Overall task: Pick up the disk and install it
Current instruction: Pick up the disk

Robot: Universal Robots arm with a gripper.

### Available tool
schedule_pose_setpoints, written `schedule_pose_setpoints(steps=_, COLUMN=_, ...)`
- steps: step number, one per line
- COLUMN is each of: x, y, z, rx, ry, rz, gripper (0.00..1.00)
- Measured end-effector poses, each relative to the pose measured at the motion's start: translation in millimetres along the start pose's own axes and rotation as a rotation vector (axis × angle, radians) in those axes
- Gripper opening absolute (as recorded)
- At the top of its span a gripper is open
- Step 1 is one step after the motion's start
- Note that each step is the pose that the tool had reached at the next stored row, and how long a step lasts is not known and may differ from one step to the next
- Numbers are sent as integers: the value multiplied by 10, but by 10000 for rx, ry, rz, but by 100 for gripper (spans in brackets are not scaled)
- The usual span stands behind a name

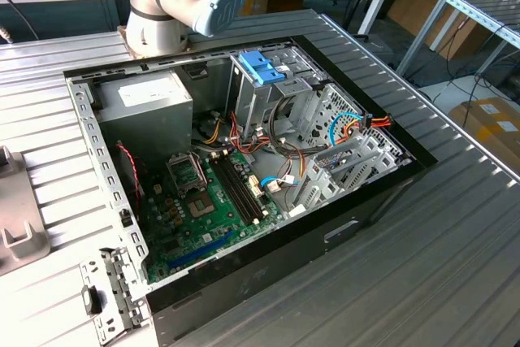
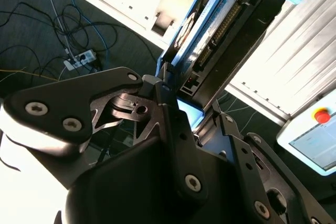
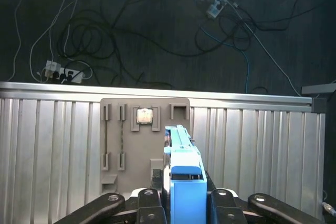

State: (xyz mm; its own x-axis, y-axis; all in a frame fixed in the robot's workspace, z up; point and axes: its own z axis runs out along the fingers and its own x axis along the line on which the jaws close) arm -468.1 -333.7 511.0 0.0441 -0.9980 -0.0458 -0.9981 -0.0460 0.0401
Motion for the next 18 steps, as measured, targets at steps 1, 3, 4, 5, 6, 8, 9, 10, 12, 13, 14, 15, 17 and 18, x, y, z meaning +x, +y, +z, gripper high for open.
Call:
schedule_pose_setpoints(steps=1, x=0, y=-1, z=0, rx=0, ry=0, rz=1, gripper=37)
schedule_pose_setpoints(steps=3, x=1, y=-17, z=0, rx=-2, ry=1, rz=0, gripper=37)
schedule_pose_setpoints(steps=4, x=1, y=-20, z=1, rx=-1, ry=1, rz=0, gripper=37)
schedule_pose_setpoints(steps=5, x=1, y=-22, z=2, rx=1, ry=1, rz=0, gripper=37)
schedule_pose_setpoints(steps=6, x=2, y=-25, z=1, rx=0, ry=2, rz=0, gripper=37)
schedule_pose_setpoints(steps=8, x=2, y=-32, z=1, rx=-1, ry=3, rz=0, gripper=37)
schedule_pose_setpoints(steps=9, x=2, y=-34, z=2, rx=0, ry=4, rz=0, gripper=37)
schedule_pose_setpoints(steps=10, x=2, y=-37, z=2, rx=0, ry=6, rz=0, gripper=37)
schedule_pose_setpoints(steps=12, x=3, y=-44, z=2, rx=-1, ry=6, rz=0, gripper=37)
schedule_pose_setpoints(steps=13, x=3, y=-48, z=2, rx=-1, ry=7, rz=0, gripper=37)
schedule_pose_setpoints(steps=14, x=3, y=-49, z=2, rx=-1, ry=6, rz=0, gripper=37)
schedule_pose_setpoints(steps=15, x=3, y=-53, z=3, rx=-1, ry=6, rz=0, gripper=37)
schedule_pose_setpoints(steps=17, x=4, y=-57, z=3, rx=-1, ry=6, rz=0, gripper=37)
schedule_pose_setpoints(steps=18, x=4, y=-57, z=4, rx=-2, ry=7, rz=0, gripper=37)
